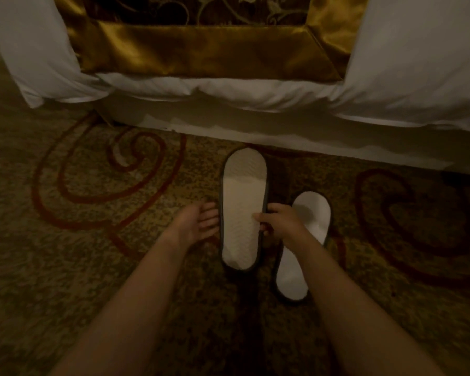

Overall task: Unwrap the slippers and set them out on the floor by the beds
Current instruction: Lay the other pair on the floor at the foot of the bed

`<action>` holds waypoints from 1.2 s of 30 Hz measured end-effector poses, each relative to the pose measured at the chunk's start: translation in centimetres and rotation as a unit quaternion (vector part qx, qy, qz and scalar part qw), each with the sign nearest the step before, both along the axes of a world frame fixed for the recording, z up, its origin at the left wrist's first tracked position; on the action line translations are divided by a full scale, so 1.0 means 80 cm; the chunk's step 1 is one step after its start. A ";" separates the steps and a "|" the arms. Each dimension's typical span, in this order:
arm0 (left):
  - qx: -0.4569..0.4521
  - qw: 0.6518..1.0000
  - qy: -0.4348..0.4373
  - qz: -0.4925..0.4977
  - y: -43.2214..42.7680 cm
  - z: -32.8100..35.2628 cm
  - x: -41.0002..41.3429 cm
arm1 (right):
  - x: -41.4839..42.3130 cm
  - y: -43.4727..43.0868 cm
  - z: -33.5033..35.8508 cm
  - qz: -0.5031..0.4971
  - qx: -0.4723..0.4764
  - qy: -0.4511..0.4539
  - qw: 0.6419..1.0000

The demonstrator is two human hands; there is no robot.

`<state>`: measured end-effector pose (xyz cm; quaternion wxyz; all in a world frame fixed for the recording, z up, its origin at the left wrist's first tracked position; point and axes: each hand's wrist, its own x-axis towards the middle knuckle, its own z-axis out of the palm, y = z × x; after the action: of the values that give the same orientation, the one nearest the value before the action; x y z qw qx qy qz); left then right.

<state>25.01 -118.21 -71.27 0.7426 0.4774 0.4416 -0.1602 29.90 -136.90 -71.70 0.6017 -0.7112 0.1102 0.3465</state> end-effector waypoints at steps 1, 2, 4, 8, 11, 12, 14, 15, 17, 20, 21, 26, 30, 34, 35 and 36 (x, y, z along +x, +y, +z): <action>-0.030 1.000 0.004 0.005 0.010 0.005 0.001 | 0.003 -0.002 0.008 0.018 0.016 -0.015 1.000; -0.049 0.999 0.010 0.002 0.017 0.009 0.002 | 0.004 -0.004 0.016 0.036 0.033 -0.035 0.998; -0.050 0.997 0.032 -0.039 0.028 0.013 0.001 | 0.008 -0.007 0.028 0.075 0.050 -0.087 0.992; -0.084 0.992 0.036 -0.086 0.030 0.023 -0.005 | 0.014 -0.005 0.034 0.142 -0.018 -0.214 0.966; -0.097 0.988 0.016 -0.116 0.025 0.029 -0.002 | 0.014 0.001 0.029 0.178 -0.067 -0.315 0.930; -0.099 0.986 0.016 -0.133 0.022 0.029 -0.001 | 0.012 0.003 0.025 0.179 -0.074 -0.332 0.923; -0.092 0.986 0.006 -0.139 0.019 0.026 0.001 | 0.009 0.003 0.022 0.183 -0.077 -0.343 0.918; -0.087 0.988 -0.006 -0.128 0.019 0.021 0.001 | 0.009 0.002 0.020 0.186 -0.077 -0.341 0.918; -0.072 0.991 -0.035 -0.106 0.020 0.012 0.000 | 0.010 0.000 0.018 0.174 -0.067 -0.313 0.931; -0.046 0.994 -0.064 -0.073 0.023 0.004 -0.005 | 0.008 0.001 0.017 0.064 -0.010 -0.132 0.989; -0.029 0.995 -0.066 -0.063 0.024 0.001 -0.005 | 0.006 0.003 0.016 0.045 -0.007 -0.065 0.997; 0.028 0.994 -0.090 -0.049 0.014 -0.010 0.001 | -0.010 0.029 -0.006 0.093 -0.112 -0.014 0.989; 0.093 0.990 -0.096 -0.036 -0.006 -0.021 0.009 | -0.024 0.045 -0.029 0.024 -0.156 -0.036 0.987; 0.181 0.971 -0.083 -0.131 -0.018 -0.044 0.011 | -0.028 0.053 -0.045 0.011 -0.215 -0.039 0.976; 0.200 0.965 -0.079 -0.149 -0.020 -0.049 0.013 | -0.028 0.057 -0.047 0.016 -0.238 -0.043 0.970; 0.218 0.958 -0.082 -0.165 -0.022 -0.053 0.014 | -0.028 0.060 -0.049 0.021 -0.262 -0.049 0.964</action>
<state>26.13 -119.94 -75.49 0.6177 0.7053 0.3184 -0.1404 27.66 -132.09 -75.64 0.3915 -0.8621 0.1527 0.2832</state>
